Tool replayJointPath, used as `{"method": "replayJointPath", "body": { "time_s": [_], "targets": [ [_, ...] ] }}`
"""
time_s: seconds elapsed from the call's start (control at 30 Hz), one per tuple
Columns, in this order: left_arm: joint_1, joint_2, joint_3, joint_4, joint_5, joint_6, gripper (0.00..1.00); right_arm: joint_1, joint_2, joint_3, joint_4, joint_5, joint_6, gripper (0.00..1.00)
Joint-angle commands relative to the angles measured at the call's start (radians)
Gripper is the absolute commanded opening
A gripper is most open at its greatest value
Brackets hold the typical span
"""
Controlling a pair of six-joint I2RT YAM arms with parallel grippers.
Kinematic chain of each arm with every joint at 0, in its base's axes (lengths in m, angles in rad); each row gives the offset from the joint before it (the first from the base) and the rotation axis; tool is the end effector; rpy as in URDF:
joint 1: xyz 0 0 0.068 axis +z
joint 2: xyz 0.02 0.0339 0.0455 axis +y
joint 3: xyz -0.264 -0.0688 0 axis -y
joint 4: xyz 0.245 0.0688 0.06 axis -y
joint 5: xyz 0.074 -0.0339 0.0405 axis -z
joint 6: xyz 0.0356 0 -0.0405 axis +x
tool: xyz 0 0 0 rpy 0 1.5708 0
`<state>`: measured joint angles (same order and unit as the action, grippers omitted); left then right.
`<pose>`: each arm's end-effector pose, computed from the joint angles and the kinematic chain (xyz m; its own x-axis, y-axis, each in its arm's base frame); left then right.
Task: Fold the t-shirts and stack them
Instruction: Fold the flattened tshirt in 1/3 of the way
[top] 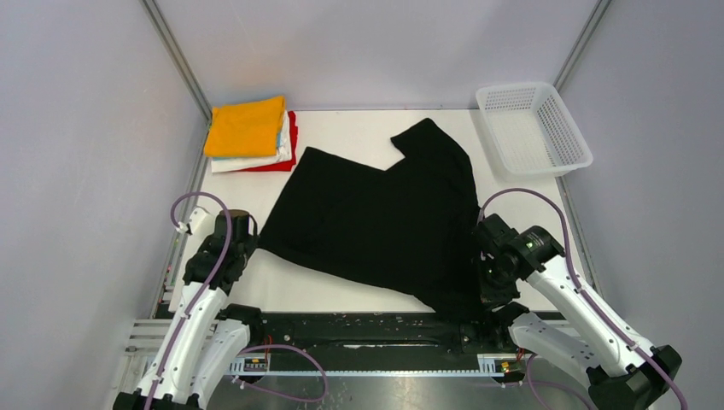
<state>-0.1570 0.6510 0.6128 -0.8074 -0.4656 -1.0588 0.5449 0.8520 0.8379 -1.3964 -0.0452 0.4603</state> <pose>0.1282 -0.0041 0.2449 -0.2275 -0.7527 -0.6179 -0.7200 0.5572 -0.4136 0.0928 0.0581 0.2606 -0.9891 -0.0806 -0.1232 -0.0944 0.9893 0.1109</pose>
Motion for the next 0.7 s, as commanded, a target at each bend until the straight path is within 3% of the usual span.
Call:
{"method": "replayJointPath", "body": {
  "time_s": [0.0, 0.37, 0.67],
  "targets": [
    [0.007, 0.053, 0.028, 0.124, 0.02, 0.028, 0.0, -0.005, 0.051, 0.074, 0.037, 0.05, -0.025, 0.0],
    [0.007, 0.362, 0.14, 0.34, 0.046, 0.055, 0.0, -0.026, 0.231, 0.236, 0.191, 0.349, -0.031, 0.02],
    [0.008, 0.673, 0.308, 0.384, -0.023, 0.092, 0.0, -0.128, 0.455, 0.332, 0.39, 0.37, -0.111, 0.03]
  ]
}}
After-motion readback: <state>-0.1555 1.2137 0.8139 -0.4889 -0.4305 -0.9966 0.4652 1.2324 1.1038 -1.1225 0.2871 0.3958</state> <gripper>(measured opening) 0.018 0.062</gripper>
